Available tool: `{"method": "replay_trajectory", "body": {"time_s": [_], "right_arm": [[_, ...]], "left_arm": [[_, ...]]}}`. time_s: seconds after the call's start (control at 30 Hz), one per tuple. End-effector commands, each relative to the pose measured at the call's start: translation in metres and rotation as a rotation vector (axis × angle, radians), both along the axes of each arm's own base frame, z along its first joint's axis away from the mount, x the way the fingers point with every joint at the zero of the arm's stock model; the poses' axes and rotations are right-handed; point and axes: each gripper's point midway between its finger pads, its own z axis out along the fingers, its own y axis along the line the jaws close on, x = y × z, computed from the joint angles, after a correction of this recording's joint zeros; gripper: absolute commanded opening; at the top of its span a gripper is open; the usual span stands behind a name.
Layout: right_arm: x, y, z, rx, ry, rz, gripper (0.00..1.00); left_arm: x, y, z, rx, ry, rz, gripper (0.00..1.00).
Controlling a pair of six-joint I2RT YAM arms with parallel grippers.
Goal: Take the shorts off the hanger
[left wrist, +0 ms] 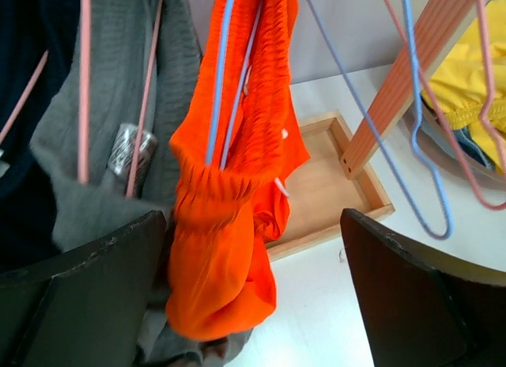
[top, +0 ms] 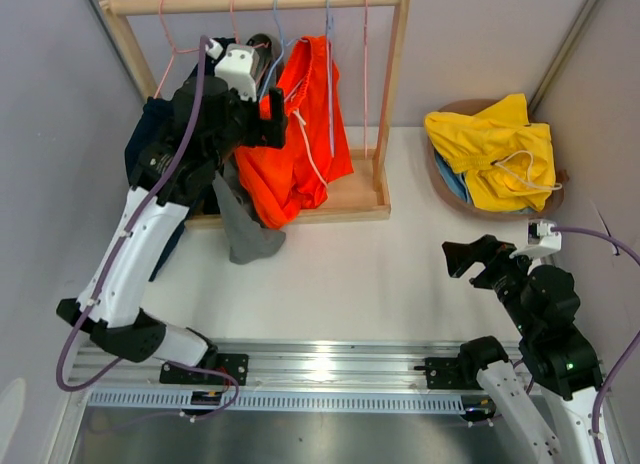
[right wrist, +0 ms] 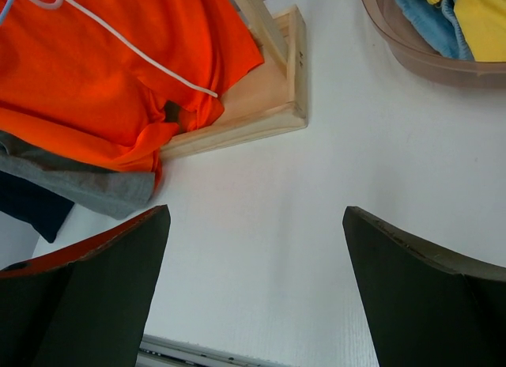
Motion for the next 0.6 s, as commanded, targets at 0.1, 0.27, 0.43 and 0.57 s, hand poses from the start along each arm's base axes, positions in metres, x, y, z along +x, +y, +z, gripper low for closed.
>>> {"method": "replay_trajectory", "body": {"time_s": [0.1,0.27,0.43,0.57], "right_arm": [[-0.003,0.000,0.015,-0.004,-0.054,0.011,1.00],[-0.004,0.000,0.016,-0.005,-0.056,0.016,0.99],[-0.003,0.000,0.015,-0.007,-0.057,0.018,1.00],[-0.004,0.001,0.015,-0.006,-0.056,0.020,1.00]], "left_arm": [[0.017,-0.011,0.060,-0.060,-0.136,-0.024,0.98],[0.027,-0.011,0.071,-0.054,-0.160,-0.005,0.98],[0.046,-0.017,0.059,-0.045,-0.130,-0.004,0.98],[0.063,-0.020,0.050,-0.032,-0.110,0.011,0.92]]}}
